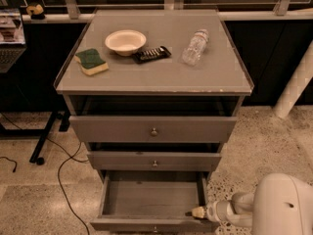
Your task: Open bottom drawer
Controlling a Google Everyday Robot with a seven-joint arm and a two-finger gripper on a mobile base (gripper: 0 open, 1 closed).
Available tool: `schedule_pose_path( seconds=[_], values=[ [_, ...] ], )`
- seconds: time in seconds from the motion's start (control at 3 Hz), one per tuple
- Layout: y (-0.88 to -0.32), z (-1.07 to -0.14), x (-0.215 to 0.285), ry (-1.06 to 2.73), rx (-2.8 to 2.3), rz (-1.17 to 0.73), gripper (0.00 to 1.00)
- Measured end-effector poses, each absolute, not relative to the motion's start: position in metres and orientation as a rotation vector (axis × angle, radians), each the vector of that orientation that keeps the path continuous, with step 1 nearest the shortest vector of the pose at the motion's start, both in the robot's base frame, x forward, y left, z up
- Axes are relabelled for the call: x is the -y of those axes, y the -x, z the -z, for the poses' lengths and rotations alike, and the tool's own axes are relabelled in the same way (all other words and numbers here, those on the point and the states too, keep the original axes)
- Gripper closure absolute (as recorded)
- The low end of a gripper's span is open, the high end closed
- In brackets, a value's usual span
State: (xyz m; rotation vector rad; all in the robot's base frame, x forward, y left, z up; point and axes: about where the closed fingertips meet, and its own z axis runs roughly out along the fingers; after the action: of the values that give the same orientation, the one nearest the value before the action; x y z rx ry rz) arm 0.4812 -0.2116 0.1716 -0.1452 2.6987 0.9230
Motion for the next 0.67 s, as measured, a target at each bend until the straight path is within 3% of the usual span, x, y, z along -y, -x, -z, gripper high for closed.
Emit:
schedule_pose_path(
  seconds=[0.67],
  values=[
    [-0.472, -0.186, 0.22, 0.047, -2.638, -0.967, 1.0]
  ],
)
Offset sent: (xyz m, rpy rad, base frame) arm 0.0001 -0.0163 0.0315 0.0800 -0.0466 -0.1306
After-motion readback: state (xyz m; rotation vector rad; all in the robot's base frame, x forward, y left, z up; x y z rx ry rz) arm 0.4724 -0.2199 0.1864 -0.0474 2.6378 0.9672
